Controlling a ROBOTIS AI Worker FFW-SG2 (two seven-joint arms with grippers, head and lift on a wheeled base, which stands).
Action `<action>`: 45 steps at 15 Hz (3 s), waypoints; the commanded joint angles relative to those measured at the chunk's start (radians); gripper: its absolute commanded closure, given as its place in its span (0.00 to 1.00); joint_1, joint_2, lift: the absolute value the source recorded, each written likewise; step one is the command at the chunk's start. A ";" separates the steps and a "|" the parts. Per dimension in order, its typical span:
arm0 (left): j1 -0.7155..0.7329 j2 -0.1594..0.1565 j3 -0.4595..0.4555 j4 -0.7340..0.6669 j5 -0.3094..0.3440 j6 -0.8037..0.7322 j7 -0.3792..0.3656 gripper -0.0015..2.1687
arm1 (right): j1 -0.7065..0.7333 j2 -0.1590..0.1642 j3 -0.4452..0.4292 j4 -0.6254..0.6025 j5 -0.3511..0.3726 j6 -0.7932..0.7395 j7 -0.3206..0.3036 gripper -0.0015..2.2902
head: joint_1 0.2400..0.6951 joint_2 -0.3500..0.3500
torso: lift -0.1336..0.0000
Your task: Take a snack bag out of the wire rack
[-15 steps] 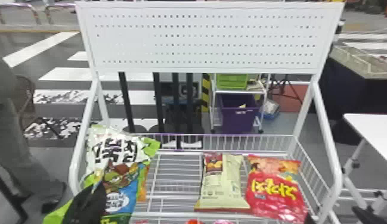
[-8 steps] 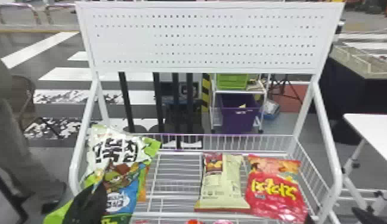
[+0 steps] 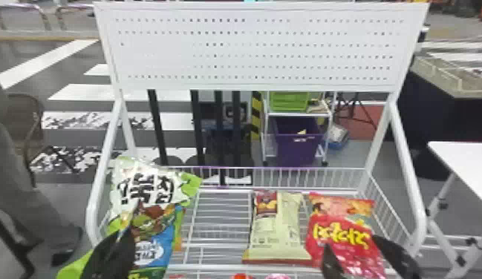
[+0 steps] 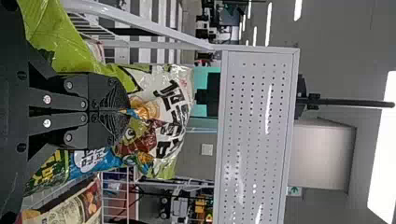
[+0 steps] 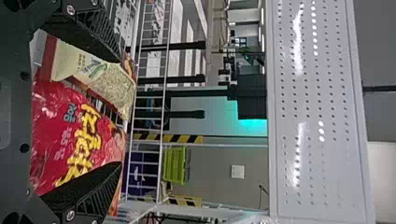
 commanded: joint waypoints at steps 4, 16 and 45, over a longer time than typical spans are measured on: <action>0.009 0.000 0.005 -0.004 -0.003 0.000 -0.001 0.96 | -0.365 -0.002 0.152 0.285 -0.057 0.227 -0.052 0.05 | 0.57 0.50 | 1.00; -0.006 0.003 0.011 0.005 0.005 0.000 -0.001 0.96 | -0.606 0.042 0.216 0.516 -0.155 0.420 -0.075 0.98 | 0.57 0.50 | 1.00; -0.009 0.006 -0.015 0.001 0.000 0.003 0.001 0.96 | 0.382 0.031 -0.157 -0.306 -0.033 -0.120 -0.029 0.98 | 0.57 0.50 | 1.00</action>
